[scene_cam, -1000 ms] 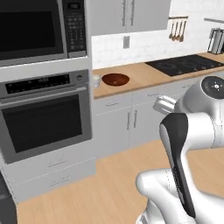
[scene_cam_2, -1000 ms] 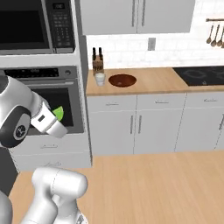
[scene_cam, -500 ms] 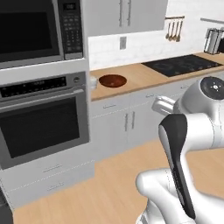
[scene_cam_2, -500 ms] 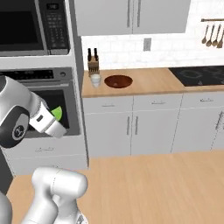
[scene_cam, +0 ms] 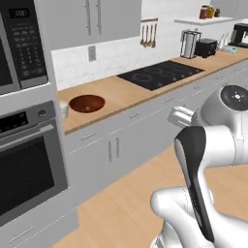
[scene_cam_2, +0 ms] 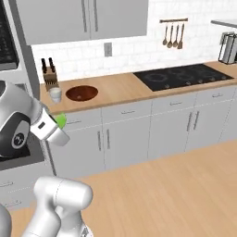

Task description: Grab a lemon wedge from the fridge and one ice cube from the ice bowl, and put them in the glass of lemonade.

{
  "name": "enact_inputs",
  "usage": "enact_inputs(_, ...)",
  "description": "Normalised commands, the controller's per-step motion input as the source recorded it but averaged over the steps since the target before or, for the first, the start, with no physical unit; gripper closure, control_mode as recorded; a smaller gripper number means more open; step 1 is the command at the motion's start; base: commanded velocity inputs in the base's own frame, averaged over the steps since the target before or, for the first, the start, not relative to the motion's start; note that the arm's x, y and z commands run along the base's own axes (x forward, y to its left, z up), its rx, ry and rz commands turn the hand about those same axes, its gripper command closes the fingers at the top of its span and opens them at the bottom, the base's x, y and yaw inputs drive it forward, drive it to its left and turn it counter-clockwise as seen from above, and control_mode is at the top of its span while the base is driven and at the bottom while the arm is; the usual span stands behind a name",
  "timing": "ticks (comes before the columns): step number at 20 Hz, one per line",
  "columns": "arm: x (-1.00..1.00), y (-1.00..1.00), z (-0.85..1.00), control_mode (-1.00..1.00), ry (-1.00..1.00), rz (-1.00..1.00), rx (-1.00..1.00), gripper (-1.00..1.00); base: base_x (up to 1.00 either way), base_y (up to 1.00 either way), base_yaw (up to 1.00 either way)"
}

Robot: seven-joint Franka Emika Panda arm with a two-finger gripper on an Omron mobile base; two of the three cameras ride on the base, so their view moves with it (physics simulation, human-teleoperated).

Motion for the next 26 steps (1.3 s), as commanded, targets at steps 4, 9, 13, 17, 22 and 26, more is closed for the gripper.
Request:
enact_inputs(4, 0.00, 0.00, 0.00, 1.00, 0.00, 0.00, 0.00, 1.00, 1.00, -0.46, 0.06)
enact_inputs(9, 0.00, 0.00, 0.00, 1.00, 0.00, 0.00, 0.00, 1.00, 1.00, -0.41, 0.42)
enact_inputs(13, 0.00, 0.00, 0.00, 1.00, 0.00, 0.00, 0.00, 1.00, 1.00, -0.61, 0.44)
enact_inputs(17, 0.00, 0.00, 0.00, 1.00, 0.00, 0.00, 0.00, 1.00, 1.00, -0.97, 0.02)
enact_inputs(22, 0.00, 0.00, 0.00, 1.00, 0.00, 0.00, 0.00, 1.00, 1.00, -0.79, -0.24)
enact_inputs(26, 0.00, 0.00, 0.00, 1.00, 0.00, 0.00, 0.00, 1.00, 1.00, -0.37, -0.07)
